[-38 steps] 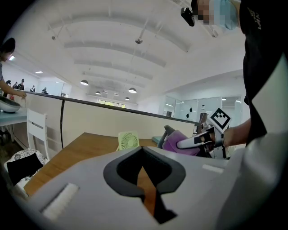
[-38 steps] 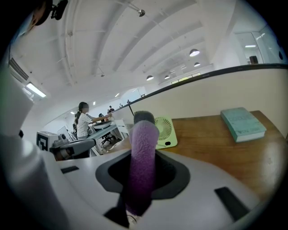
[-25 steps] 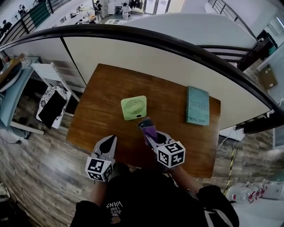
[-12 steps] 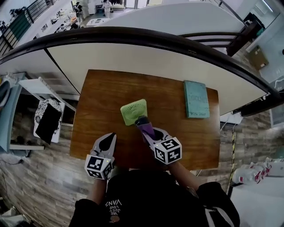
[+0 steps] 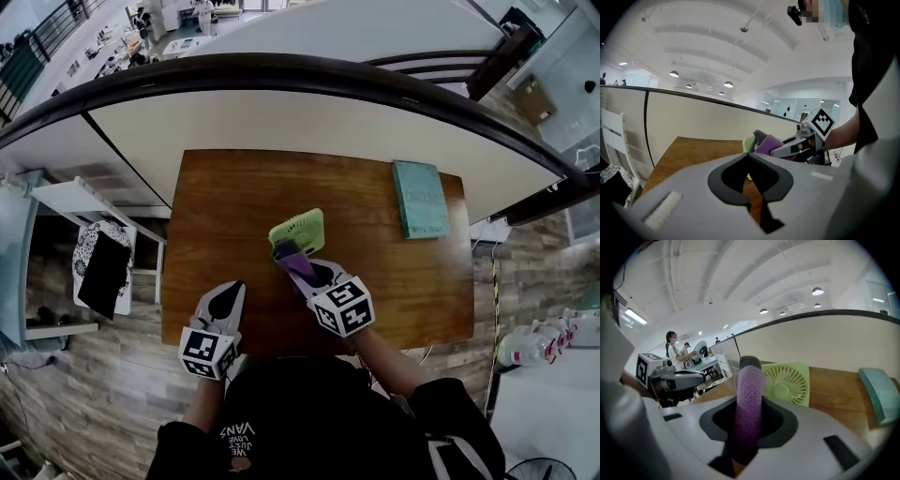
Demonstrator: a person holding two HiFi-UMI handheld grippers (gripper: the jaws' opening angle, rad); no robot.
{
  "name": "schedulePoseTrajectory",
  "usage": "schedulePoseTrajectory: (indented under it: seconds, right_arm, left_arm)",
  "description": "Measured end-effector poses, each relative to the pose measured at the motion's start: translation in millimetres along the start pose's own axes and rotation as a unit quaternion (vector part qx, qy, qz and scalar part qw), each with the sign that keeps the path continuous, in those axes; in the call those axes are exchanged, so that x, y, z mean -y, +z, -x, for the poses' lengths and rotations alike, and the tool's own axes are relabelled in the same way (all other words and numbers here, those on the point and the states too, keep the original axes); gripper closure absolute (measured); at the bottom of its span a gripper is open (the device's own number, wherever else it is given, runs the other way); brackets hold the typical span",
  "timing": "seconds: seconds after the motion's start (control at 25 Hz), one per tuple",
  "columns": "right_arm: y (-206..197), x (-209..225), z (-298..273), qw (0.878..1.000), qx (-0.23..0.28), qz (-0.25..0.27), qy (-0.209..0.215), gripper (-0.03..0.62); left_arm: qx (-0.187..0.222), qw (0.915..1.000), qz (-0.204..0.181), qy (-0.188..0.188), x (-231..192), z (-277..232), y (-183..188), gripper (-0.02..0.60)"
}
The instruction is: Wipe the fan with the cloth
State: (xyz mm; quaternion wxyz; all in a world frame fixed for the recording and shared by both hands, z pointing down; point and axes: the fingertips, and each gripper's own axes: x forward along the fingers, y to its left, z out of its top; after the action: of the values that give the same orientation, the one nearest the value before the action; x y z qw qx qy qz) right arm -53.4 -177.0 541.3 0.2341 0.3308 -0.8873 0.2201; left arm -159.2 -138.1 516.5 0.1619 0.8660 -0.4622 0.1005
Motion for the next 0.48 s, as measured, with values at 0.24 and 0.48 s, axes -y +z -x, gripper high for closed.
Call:
schedulePoseTrajectory:
  seconds: [0.24,0.48]
  right_arm:
    - [2,-3,-23,0.999,-0.023,0.015,0.015,0.494]
    - [-1,11,-28,0.999,-0.038,0.013,0.008,0.494]
  left_arm:
    - [-0.001,1.0000,0.005,0.006,-10,5,0,0.571]
    - [0.003,0.9998,0.011,0.014,-10,2,1,0.571]
